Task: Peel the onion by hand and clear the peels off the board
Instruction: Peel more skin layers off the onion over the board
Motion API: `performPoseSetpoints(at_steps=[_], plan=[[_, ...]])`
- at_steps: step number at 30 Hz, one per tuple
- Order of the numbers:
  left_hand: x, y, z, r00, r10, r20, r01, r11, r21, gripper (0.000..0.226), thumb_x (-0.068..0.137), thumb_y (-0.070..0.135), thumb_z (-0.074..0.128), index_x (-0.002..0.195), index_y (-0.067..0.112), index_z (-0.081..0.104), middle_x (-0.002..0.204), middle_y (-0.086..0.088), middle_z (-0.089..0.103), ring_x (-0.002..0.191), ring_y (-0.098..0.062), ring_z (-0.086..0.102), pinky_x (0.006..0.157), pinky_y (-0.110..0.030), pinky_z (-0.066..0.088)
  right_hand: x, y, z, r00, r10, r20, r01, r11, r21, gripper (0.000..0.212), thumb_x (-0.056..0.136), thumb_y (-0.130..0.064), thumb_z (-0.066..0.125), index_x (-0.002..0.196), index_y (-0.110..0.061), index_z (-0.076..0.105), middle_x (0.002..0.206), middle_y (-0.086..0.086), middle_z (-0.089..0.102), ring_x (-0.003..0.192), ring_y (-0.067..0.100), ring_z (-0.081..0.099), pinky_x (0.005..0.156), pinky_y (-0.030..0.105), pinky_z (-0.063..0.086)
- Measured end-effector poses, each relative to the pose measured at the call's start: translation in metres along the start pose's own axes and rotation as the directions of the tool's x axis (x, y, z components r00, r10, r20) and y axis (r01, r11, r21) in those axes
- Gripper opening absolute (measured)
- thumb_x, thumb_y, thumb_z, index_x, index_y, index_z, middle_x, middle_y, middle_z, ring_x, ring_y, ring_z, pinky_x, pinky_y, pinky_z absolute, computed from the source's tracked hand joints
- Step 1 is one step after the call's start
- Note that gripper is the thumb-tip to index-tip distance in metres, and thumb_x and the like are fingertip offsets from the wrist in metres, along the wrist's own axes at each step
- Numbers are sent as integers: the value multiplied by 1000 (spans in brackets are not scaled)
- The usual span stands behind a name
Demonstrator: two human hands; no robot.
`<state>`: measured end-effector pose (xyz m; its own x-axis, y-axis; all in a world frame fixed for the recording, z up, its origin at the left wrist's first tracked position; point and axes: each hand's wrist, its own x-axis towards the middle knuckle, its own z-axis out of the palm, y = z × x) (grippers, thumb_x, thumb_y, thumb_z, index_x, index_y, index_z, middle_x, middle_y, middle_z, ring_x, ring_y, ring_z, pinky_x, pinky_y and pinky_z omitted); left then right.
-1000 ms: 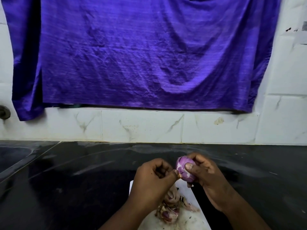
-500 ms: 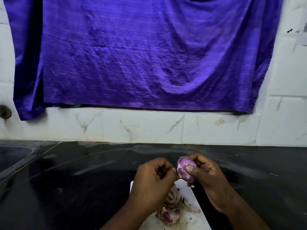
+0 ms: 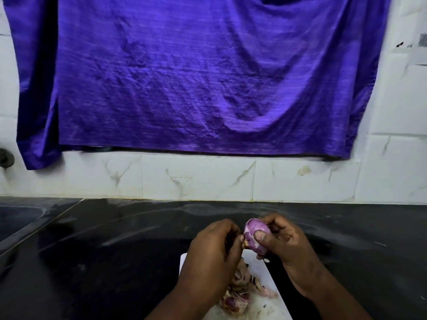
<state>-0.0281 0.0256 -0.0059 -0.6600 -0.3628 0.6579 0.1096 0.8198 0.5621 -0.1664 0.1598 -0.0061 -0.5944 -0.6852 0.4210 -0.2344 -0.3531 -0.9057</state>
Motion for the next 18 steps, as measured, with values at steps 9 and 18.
performPoseSetpoints(at_steps=[9,18], plan=[[-5,2,6,999,-7,52,15,988,-155,24,110,35,46,86,31,45,82,15,52,71,-5,49,60,-19,36,0,0,3,1000,-4,-7,4,999,50,48,71,-46,92,100,-14,73,98,21,75,85,35,72,67,37,60],[-8,6,10,999,12,35,-4,978,-208,26,110,37,40,88,24,43,75,15,49,67,-5,45,59,-20,35,-1,-2,6,1000,7,1,-7,997,79,55,68,-49,92,102,-11,72,99,22,73,86,37,71,70,40,60]])
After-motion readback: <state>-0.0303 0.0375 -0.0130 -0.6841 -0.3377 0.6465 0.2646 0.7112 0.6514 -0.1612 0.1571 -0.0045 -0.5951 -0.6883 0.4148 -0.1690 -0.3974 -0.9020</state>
